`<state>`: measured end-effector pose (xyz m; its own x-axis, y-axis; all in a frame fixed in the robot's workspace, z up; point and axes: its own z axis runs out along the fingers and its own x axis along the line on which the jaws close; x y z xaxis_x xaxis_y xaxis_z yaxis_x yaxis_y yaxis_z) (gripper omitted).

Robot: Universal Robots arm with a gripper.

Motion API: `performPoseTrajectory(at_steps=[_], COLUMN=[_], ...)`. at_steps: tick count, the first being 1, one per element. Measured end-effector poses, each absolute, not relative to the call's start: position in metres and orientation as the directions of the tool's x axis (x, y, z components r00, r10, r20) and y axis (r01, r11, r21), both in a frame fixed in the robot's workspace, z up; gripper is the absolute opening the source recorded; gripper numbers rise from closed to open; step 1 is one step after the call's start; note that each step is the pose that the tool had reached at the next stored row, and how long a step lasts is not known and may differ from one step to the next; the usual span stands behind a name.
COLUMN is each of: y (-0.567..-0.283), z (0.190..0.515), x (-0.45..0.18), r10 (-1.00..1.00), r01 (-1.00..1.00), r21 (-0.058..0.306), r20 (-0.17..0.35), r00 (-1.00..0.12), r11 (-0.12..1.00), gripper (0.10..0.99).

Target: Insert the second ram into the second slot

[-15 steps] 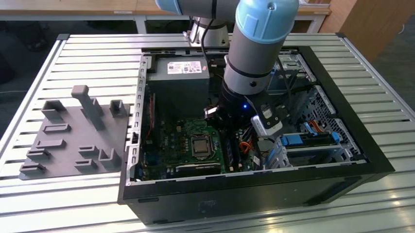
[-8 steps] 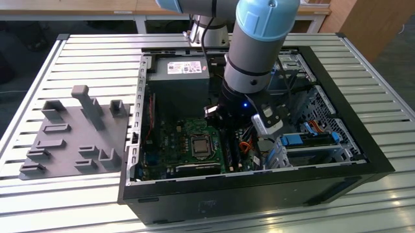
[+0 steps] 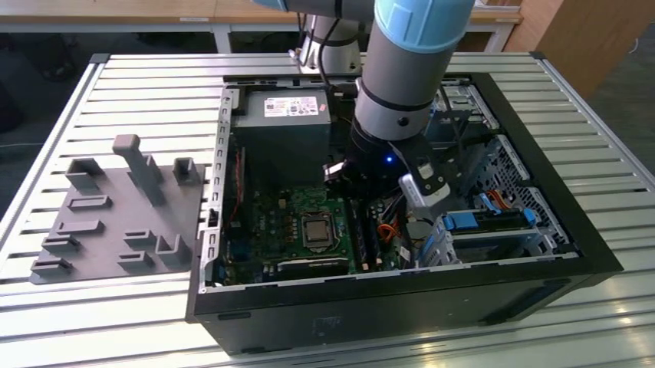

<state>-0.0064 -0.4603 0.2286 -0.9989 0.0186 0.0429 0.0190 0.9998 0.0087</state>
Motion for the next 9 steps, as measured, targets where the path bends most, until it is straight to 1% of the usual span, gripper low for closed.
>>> performPoseTrajectory(at_steps=[1,3,4,9], y=[-0.4602,-0.4602,-0.4603,-0.4603], z=[0.2288,0.2288,0.2286,0.2219], x=[-0.0065,-0.0065,-0.0068,-0.0072], r10=[0.019,0.019,0.019,0.019], r01=[0.019,0.019,0.019,0.019], r21=[0.008,0.008,0.008,0.008], r20=[0.043,0.043,0.043,0.043], r00=[-0.999,-0.999,-0.999,-0.999], r11=[1.000,1.000,1.000,1.000], gripper=[0.129,0.129,0.106,0.106])
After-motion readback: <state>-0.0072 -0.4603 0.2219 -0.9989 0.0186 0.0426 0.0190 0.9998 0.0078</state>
